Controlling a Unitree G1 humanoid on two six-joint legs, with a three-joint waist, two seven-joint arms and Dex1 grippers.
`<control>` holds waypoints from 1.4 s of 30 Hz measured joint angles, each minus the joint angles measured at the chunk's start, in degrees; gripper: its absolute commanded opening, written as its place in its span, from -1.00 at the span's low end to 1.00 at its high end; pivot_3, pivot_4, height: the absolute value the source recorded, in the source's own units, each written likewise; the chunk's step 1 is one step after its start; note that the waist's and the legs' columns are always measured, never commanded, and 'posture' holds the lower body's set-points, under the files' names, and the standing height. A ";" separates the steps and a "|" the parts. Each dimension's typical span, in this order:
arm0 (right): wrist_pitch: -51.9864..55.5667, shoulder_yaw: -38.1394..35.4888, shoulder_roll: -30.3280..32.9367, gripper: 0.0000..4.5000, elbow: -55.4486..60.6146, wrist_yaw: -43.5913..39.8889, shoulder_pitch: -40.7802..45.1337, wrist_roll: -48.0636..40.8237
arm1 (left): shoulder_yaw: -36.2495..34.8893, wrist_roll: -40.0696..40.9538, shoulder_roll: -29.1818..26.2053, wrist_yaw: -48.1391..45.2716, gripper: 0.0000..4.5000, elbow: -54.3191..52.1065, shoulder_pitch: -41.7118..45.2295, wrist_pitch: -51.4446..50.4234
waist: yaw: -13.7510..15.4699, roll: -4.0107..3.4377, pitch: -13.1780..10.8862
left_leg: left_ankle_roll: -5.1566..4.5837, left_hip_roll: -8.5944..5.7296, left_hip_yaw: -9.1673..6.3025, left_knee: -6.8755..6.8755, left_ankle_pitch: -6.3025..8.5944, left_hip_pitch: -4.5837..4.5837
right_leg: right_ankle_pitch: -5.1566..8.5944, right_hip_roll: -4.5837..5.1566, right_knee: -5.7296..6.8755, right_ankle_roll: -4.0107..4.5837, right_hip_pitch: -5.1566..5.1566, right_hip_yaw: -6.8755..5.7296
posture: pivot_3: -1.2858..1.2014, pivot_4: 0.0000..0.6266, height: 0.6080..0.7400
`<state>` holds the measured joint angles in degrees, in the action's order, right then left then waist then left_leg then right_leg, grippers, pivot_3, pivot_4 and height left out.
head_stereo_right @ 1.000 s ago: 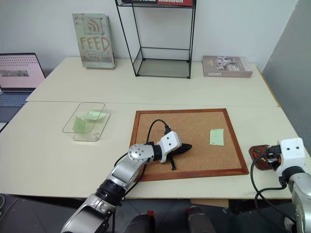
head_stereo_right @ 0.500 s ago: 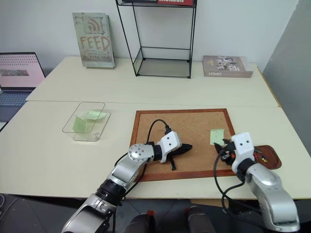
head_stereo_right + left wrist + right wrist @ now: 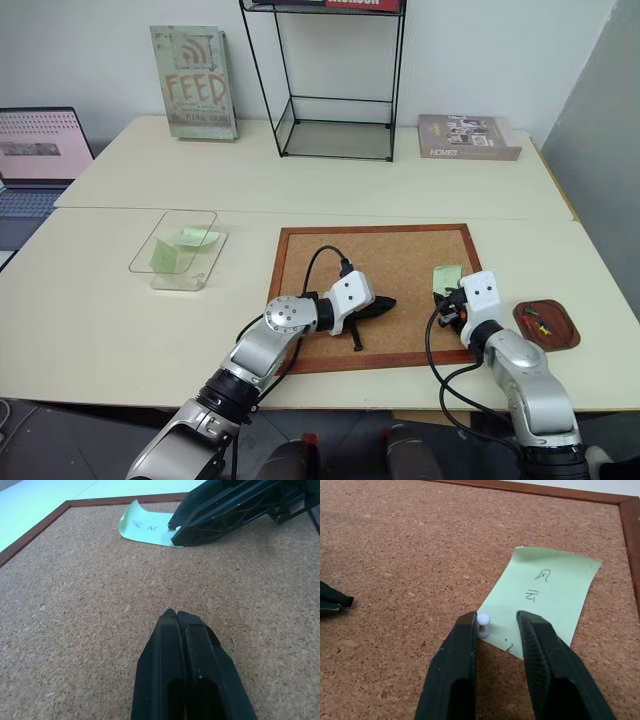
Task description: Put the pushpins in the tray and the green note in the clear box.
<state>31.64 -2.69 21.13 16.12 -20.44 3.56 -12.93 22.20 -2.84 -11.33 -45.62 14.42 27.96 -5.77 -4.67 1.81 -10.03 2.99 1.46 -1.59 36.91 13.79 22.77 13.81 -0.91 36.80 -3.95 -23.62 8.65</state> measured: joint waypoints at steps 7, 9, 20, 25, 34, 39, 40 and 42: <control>-0.07 0.40 -0.97 -0.98 0.25 0.06 0.09 -0.18 | 0.00 -0.02 -0.09 -0.05 -1.00 0.01 0.05 0.05 | -0.01 0.00 0.00 | 0.00 0.00 0.00 0.01 0.00 0.00 | 0.00 0.00 0.00 0.00 0.00 0.00 | 0.03 -0.52 1.00; 0.11 0.39 -0.96 -0.98 0.49 0.08 0.06 -0.21 | 0.00 -0.02 -0.10 -0.05 -1.00 0.01 0.05 0.07 | -0.01 0.00 0.00 | 0.00 0.00 -0.01 0.01 0.00 0.00 | 0.00 0.00 0.01 0.00 -0.01 -0.01 | 0.03 -0.52 1.00; 4.44 -3.00 2.29 -0.98 12.28 0.22 2.38 -2.82 | -0.09 0.02 -0.04 -0.10 -1.00 0.01 0.11 -0.07 | -0.04 -0.01 -0.01 | 0.00 0.01 -0.04 0.00 0.00 0.04 | 0.00 -0.01 0.02 0.00 -0.04 -0.03 | 0.03 -0.52 1.00; 7.55 -3.13 3.34 -0.98 14.89 0.14 3.24 -4.20 | -0.65 1.22 0.77 -0.21 -1.00 0.03 0.21 -1.00 | -0.02 0.00 -0.01 | 0.00 0.00 -0.03 0.00 0.00 0.06 | 0.00 0.00 0.01 0.00 -0.05 -0.02 | 0.03 -0.52 1.00; 9.63 -4.38 5.64 -1.00 17.38 -0.69 4.27 -6.01 | -6.32 9.53 1.97 -2.65 -0.33 -0.90 3.89 -9.39 | -0.10 0.12 -0.10 | 0.01 0.00 -0.01 -0.11 0.01 0.31 | -0.04 -0.02 0.09 -0.07 -0.37 -0.04 | 0.03 -0.52 1.00; 8.62 -3.64 7.21 -1.00 17.39 -0.92 4.16 -4.71 | -9.60 14.00 2.81 -2.51 0.13 -2.53 6.67 -15.09 | -0.09 0.12 -0.10 | 0.04 0.00 -0.03 -0.19 0.03 0.42 | -0.16 -0.02 0.08 -0.28 -0.48 -0.07 | 0.03 -0.52 1.00; 7.93 -3.27 7.53 -1.00 17.39 -0.93 4.13 -4.03 | -10.41 14.90 3.10 -2.42 0.22 -2.82 7.06 -16.32 | -0.09 0.12 -0.10 | 0.04 0.00 -0.03 -0.19 0.03 0.42 | -0.16 -0.02 0.08 -0.28 -0.48 -0.07 | 0.03 -0.52 1.00; 6.37 -2.41 7.99 -1.00 17.39 -1.09 4.02 -3.11 | -11.77 16.58 3.80 -1.97 0.40 -3.08 7.72 -18.58 | -0.09 0.12 -0.10 | 0.04 0.00 -0.04 -0.19 0.03 0.42 | -0.17 -0.02 0.08 -0.29 -0.48 -0.08 | 0.03 -0.52 1.00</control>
<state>38.01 -5.10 29.12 33.51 -21.53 7.58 -16.04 10.43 13.74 -7.52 -47.58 11.34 35.68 -24.35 -4.76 1.93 -10.13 3.04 1.46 -1.63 36.72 13.82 23.19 13.64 -0.93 36.88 -4.24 -24.10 8.57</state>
